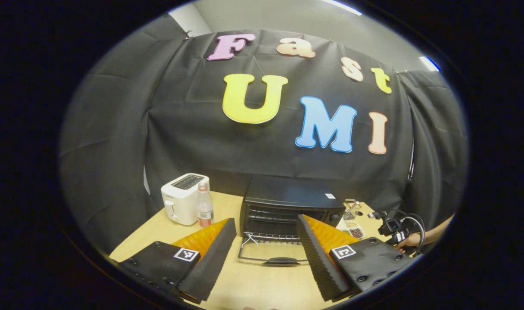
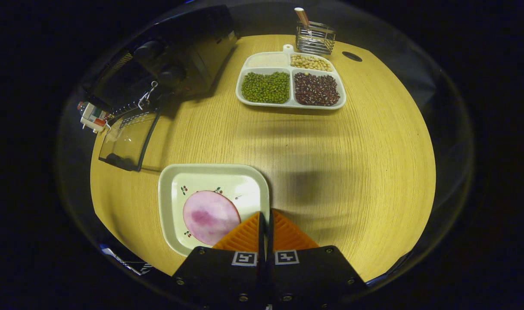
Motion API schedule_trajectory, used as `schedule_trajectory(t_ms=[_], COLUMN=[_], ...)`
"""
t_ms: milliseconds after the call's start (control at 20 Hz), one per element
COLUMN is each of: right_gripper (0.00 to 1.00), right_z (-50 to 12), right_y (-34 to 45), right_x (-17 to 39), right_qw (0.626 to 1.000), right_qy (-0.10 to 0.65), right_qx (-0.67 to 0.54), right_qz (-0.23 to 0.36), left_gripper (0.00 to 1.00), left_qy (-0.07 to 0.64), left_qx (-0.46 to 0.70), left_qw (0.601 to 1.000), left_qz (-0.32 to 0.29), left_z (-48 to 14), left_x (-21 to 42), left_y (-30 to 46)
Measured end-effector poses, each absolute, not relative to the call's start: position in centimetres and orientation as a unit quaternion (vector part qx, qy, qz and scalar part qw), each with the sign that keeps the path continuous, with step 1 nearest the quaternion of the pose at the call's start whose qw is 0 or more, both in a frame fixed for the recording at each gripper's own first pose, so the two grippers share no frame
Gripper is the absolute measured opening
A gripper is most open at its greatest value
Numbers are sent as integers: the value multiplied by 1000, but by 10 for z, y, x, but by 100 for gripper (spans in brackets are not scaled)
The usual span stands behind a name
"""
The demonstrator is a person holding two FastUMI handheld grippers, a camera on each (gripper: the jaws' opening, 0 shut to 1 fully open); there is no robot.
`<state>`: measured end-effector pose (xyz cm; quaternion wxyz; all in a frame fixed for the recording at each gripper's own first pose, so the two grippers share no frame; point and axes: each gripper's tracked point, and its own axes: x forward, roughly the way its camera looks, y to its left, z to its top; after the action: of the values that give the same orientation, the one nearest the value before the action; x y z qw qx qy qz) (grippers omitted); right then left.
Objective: Open the electric oven with the left hand, put the food in, and close the electric oven.
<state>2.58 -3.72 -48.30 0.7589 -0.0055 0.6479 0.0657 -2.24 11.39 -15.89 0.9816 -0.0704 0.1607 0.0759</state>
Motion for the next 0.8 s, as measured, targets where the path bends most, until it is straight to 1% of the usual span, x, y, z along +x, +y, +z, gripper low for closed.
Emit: schedule_trajectory(t_ms=[50, 200, 400, 500, 650, 700, 750, 800], right_gripper=[1, 0, 1, 0, 0, 0, 0, 0], right_z=[-481, -480, -477, -473, -467, -466, -462, -457], right_y=[-35, -27, -27, -27, -31, -33, -32, -32], right_x=[26, 21, 17, 18, 19, 19, 20, 18], right_qw=[762, 748, 726, 720, 724, 724, 723, 724], right_qy=[644, 635, 609, 589, 565, 559, 553, 547], right_qx=[32, 187, 315, 365, 395, 402, 412, 419], right_qz=[58, 50, 45, 44, 39, 36, 33, 30], left_gripper=[96, 96, 98, 99, 100, 96, 100, 100], left_qy=[162, 160, 161, 161, 160, 159, 157, 154], left_qx=[-69, -63, -69, -68, -61, -60, -59, -58], left_qw=[982, 983, 982, 983, 983, 984, 984, 985], left_qz=[72, 68, 64, 62, 59, 59, 60, 59], left_z=[-158, -155, -154, -155, -151, -149, -149, -146], left_x=[-22, -19, -15, -14, -14, -13, -13, -13], left_y=[114, 117, 116, 113, 110, 109, 109, 108])
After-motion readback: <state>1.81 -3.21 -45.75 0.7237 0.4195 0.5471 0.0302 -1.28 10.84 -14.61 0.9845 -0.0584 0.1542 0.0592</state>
